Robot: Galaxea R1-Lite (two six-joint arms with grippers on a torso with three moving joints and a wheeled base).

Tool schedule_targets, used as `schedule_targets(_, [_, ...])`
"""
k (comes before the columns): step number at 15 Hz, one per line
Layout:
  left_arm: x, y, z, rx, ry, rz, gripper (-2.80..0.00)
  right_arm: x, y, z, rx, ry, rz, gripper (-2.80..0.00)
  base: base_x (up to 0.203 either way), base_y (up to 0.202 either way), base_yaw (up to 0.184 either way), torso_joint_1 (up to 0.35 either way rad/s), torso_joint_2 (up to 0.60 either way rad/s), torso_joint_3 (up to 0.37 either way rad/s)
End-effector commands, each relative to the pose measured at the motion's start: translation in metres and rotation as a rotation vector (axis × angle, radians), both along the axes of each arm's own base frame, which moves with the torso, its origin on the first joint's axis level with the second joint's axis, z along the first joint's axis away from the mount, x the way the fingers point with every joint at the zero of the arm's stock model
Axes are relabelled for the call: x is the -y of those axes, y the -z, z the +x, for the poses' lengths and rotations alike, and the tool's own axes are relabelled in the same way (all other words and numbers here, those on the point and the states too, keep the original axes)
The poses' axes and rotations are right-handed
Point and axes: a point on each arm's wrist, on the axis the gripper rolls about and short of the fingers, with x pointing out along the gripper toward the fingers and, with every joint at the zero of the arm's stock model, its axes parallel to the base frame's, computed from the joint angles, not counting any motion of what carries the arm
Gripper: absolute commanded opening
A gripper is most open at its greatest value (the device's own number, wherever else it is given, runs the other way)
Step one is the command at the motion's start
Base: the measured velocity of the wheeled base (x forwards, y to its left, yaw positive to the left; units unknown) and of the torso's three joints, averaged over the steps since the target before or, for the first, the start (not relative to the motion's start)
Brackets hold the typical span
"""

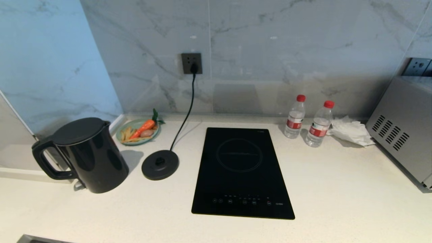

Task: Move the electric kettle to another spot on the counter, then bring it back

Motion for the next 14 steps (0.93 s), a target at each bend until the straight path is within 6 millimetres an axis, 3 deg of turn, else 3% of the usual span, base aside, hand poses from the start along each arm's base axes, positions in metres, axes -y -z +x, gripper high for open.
schedule_targets(1, [0.0,-0.0002,0.0002,0.0,-0.001,-0.007,-2.8,0.0,0.0002,0.0001,0.0,0.0,0.0,-2.8,0.0,0.0,0.0,0.005,0.0,0.139])
schedule_targets(7, [0.0,-0.0002,0.0002,0.0,-0.001,-0.007,-2.8,0.0,-0.0001,0.0,0.001,0.0,0.0,-2.8,0.0,0.0,0.0,0.002,0.0,0.18])
schedule_targets(14, [0.0,-0.0002,0.0002,0.0,0.002,-0.008,-2.8,0.0,-0.0001,0.0,0.001,0.0,0.0,-2.8,0.0,0.0,0.0,-0.005,0.01,0.033])
